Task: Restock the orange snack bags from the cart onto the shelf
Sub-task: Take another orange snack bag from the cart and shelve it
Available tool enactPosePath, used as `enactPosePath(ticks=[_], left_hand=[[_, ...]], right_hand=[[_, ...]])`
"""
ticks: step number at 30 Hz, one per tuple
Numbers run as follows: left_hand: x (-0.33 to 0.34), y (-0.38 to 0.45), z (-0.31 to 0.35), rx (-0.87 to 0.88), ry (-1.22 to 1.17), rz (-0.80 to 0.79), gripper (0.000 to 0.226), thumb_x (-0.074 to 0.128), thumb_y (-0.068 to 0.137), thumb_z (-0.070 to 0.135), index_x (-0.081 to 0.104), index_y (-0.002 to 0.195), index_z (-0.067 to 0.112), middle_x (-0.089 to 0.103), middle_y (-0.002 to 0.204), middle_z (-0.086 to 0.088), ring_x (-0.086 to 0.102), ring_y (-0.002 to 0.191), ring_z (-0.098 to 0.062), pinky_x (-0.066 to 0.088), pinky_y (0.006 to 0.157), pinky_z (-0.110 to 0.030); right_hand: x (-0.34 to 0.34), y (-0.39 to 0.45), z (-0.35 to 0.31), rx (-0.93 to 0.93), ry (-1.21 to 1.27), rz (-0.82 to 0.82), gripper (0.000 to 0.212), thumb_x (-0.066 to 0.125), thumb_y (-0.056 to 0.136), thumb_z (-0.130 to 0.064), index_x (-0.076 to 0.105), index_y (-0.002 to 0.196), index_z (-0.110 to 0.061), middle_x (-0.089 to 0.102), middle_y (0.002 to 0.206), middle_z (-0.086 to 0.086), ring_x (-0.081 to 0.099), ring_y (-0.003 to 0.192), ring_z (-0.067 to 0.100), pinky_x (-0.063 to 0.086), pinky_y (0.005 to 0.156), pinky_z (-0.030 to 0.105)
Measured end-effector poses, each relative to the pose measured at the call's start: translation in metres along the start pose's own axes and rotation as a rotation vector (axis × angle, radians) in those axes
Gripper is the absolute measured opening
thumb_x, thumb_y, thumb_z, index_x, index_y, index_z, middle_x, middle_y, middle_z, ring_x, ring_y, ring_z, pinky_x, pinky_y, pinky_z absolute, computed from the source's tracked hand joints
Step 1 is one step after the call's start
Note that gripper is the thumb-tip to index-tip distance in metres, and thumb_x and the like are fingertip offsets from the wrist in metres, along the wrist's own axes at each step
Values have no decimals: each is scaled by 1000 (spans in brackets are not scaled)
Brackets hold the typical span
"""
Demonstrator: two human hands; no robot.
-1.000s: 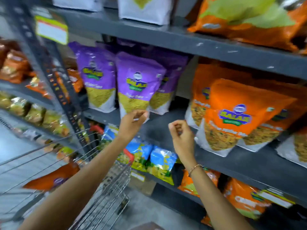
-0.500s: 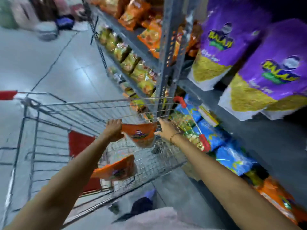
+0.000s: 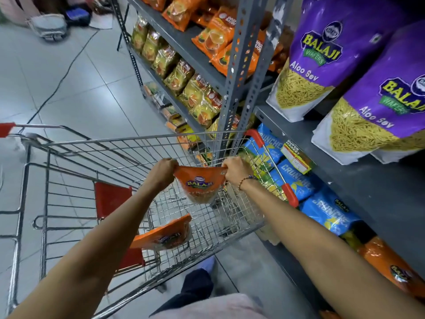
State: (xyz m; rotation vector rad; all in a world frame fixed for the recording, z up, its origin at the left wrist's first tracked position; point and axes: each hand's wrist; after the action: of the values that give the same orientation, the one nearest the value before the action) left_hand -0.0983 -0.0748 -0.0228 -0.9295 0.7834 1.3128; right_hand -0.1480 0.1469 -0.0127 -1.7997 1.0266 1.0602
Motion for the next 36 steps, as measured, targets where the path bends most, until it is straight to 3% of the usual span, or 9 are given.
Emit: enactPosePath(ticks=[6, 11, 15, 19, 24, 27, 30, 33, 36], left_hand=[[-51, 0, 55, -56, -603, 89, 16, 59, 87, 14, 63, 98, 2, 66, 97, -15, 62, 92, -26, 52, 81, -35], [-88, -9, 149, 189, -983, 67, 13, 52, 91, 15, 59, 82, 10, 62, 82, -3, 63, 78, -7, 52, 64, -18], [-103, -10, 233, 387, -995, 40, 24, 54, 91, 16, 53, 67, 17, 57, 54, 13, 53, 53, 5, 46, 53, -13], [-96, -14, 316, 580, -1042, -53, 22, 58, 87, 17, 55, 65, 13, 51, 70, -4, 46, 68, -16, 40, 63, -31], [-65, -50, 422, 770, -1023, -200, 22, 59, 86, 20, 54, 64, 18, 50, 59, 11, 40, 60, -6, 35, 59, -29], [-41, -85, 481, 834, -1023, -304, 17, 59, 86, 25, 60, 71, 18, 58, 66, 4, 49, 62, -6, 44, 57, -24], [-16, -121, 532, 873, -1060, -382, 9, 62, 84, 29, 64, 78, 22, 67, 82, -4, 61, 76, -12, 54, 71, -35], [5, -152, 578, 918, -1015, -275, 29, 66, 82, 33, 56, 57, 21, 57, 62, 3, 51, 61, -7, 46, 58, -33], [24, -177, 619, 992, -983, -206, 50, 69, 76, 41, 45, 53, 3, 42, 57, -8, 36, 58, -14, 33, 52, -38]], right_hand=[[-58, -64, 13, 186, 433, 449, 5, 64, 82, -10, 64, 84, -5, 66, 87, 8, 58, 81, 19, 48, 74, 32], [-113, -148, 27, 226, 656, 776, 5, 57, 88, -15, 58, 88, -10, 59, 79, 0, 53, 69, 1, 38, 62, 11], [-151, -214, 49, 255, 765, 1015, 18, 54, 90, -16, 51, 75, -26, 53, 65, -11, 48, 57, -8, 38, 59, 12], [-178, -282, 70, 329, 778, 1254, 23, 53, 91, -15, 50, 71, -27, 48, 65, -10, 45, 57, -7, 35, 57, 13], [-192, -373, 106, 471, 775, 1527, 28, 49, 93, -12, 46, 69, -26, 43, 64, -11, 43, 52, -11, 36, 58, 11], [-201, -429, 128, 499, 764, 1661, 26, 44, 95, -10, 45, 74, -25, 47, 70, -11, 47, 55, -16, 38, 57, 3], [-209, -484, 160, 596, 709, 1737, 18, 44, 96, -20, 46, 79, -26, 54, 80, -4, 51, 64, -10, 41, 57, 6], [-218, -533, 196, 686, 659, 1769, 12, 43, 96, -26, 47, 85, -26, 56, 91, 4, 51, 72, 2, 46, 66, 19], [-228, -572, 228, 720, 660, 1807, 20, 43, 96, -23, 48, 77, -28, 55, 78, -4, 50, 69, 5, 46, 66, 27]])
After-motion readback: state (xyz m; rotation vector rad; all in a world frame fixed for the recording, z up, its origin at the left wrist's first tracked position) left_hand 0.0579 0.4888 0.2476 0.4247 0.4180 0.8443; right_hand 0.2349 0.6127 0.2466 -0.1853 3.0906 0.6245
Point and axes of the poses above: each hand's wrist, its own y-axis towards the middle knuckle, its own x-axis out of the palm, z = x × y
